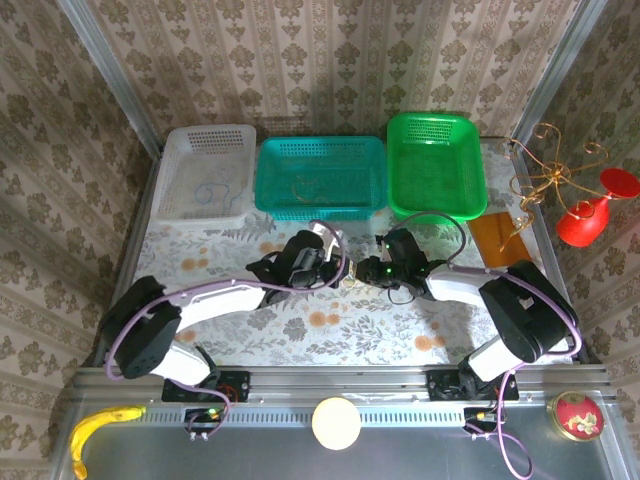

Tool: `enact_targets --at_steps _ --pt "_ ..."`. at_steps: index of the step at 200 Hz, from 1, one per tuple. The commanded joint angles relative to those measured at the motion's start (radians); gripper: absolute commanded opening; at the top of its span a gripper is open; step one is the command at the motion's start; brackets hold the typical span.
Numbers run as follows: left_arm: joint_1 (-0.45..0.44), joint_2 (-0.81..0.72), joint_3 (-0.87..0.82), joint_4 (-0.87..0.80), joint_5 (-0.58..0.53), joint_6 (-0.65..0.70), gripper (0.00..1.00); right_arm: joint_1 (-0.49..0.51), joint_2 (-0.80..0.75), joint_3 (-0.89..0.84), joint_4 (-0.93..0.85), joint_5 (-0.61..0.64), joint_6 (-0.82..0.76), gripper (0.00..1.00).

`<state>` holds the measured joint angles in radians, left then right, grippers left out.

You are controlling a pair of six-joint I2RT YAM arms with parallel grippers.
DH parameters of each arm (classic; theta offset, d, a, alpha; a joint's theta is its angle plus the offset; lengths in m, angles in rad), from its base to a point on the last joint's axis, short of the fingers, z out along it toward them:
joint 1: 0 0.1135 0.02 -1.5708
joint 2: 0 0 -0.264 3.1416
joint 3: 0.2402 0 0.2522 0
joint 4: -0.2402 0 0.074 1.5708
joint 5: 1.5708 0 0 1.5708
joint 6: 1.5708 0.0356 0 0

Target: Untangle the cables

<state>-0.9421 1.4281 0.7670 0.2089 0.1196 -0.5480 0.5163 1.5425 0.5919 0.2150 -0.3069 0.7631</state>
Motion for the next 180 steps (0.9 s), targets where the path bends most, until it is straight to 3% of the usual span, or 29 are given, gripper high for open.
enact_targets --at_steps 1,70,125,180 --pt "-0.004 -0.077 0.029 0.010 0.035 -0.015 0.00 0.007 0.023 -0.027 0.012 0.039 0.005 0.23" --pt "0.007 -0.181 -0.026 0.079 0.011 -0.033 0.00 0.007 -0.009 -0.029 -0.010 0.032 0.000 0.22" --pt "0.017 -0.164 -0.119 0.150 -0.035 -0.019 0.00 -0.020 -0.209 0.002 -0.178 0.049 -0.046 0.25" --pt "0.043 -0.160 -0.173 0.232 -0.002 -0.026 0.00 -0.040 -0.350 0.017 -0.221 0.009 -0.070 0.52"
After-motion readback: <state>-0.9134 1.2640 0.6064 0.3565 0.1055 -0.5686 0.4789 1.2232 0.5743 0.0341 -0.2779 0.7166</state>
